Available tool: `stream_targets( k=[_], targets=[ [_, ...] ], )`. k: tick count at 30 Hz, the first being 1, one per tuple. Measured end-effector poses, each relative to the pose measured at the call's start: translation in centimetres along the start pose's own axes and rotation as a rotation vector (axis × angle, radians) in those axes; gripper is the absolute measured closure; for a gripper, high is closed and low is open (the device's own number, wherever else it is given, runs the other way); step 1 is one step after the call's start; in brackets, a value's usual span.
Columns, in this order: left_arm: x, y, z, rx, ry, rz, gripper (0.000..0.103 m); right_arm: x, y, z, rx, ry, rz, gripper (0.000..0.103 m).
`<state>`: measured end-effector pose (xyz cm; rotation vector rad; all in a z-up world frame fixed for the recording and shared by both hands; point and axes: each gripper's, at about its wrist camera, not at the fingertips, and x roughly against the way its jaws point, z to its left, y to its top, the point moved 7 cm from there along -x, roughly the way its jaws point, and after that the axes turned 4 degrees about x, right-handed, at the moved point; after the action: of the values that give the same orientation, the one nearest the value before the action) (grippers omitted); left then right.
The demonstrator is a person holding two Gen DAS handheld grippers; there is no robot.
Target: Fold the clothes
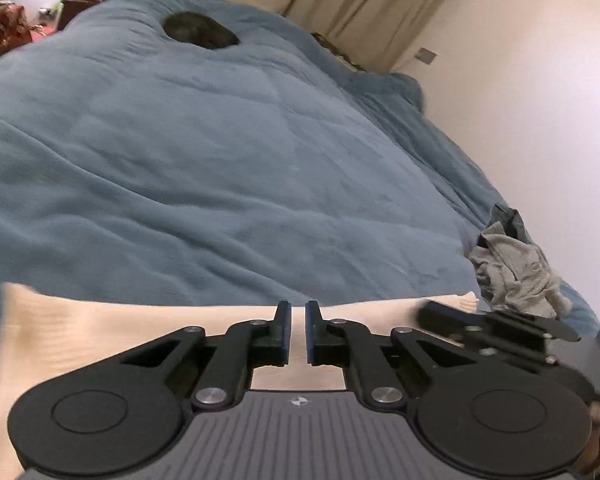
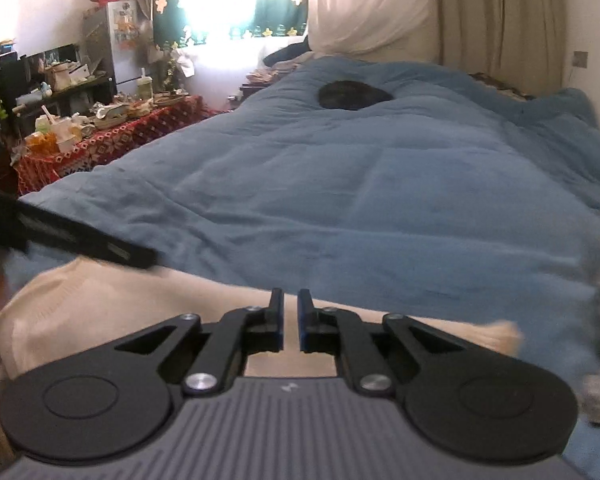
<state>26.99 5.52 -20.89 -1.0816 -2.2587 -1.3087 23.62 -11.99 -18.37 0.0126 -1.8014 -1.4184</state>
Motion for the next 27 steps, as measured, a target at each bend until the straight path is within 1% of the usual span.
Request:
stream_targets(
  k=[1, 3, 5, 8, 10, 13, 15, 17, 19, 21, 22, 23, 24, 27],
  targets=[
    [-1.0, -0.3, -0.1, 0.018, 0.017, 0.000, 0.096, -0.8, -0.1, 0.5, 0.005, -0.018, 0.000, 0.096],
    [-2.2, -0.7, 0.1, 0.046, 0.026, -0.014, 0.096, -2.3, -0.9, 1.3, 0.020, -0.062, 0.004, 0.096],
    [-2.4, -1.7, 0.6, 0.025, 0.058, -0.024, 0.096, -3.8, -2.4, 1.6, 0.010, -0.085, 0.035, 0.096],
    [-3.0, -3.3, 1.7, -0.015, 0.102, -0.024, 0.096, -4.4, -4.0, 2.4, 0.026, -0.101, 0.021, 0.097],
    [-2.9, -3.9, 2.2, -0.011, 0.086, -0.043, 0.096, -4.3, -3.9, 2.8, 0.039, -0.108, 0.012, 0.097],
    [-1.9, -3.2, 2.1, 0.037, 0.040, -0.075, 0.096, -3.5, -2.8, 3.5, 0.043, -0.111, -0.011, 0.094],
    [-1.3, -2.6, 1.5, 0.057, -0.014, -0.099, 0.096, -2.9, -1.7, 3.6, 0.010, -0.065, -0.045, 0.094],
    [-1.5, -2.3, 0.7, 0.043, -0.048, -0.093, 0.096, -2.8, -1.0, 4.1, -0.013, -0.028, -0.059, 0.094],
    [-2.4, -2.5, 0.4, 0.046, -0.044, -0.083, 0.097, -3.8, -1.3, 4.2, -0.021, -0.015, -0.031, 0.094],
    [-3.2, -3.1, 1.3, 0.069, -0.019, -0.066, 0.097, -4.9, -1.9, 4.3, -0.032, 0.002, 0.006, 0.094],
    [-3.5, -3.4, 1.9, 0.097, -0.021, -0.058, 0.098, -5.7, -2.5, 4.3, -0.037, 0.009, 0.028, 0.094],
    [-3.8, -3.7, 2.6, 0.127, -0.023, -0.050, 0.099, -6.3, -3.0, 4.3, -0.034, 0.005, 0.034, 0.095],
    [-3.9, -4.0, 2.9, 0.131, -0.021, -0.050, 0.100, -6.8, -3.3, 4.4, -0.027, -0.002, 0.038, 0.096],
    [-4.0, -4.3, 2.7, 0.096, -0.016, -0.069, 0.100, -7.2, -3.1, 4.9, 0.019, -0.054, 0.036, 0.097]
  ],
)
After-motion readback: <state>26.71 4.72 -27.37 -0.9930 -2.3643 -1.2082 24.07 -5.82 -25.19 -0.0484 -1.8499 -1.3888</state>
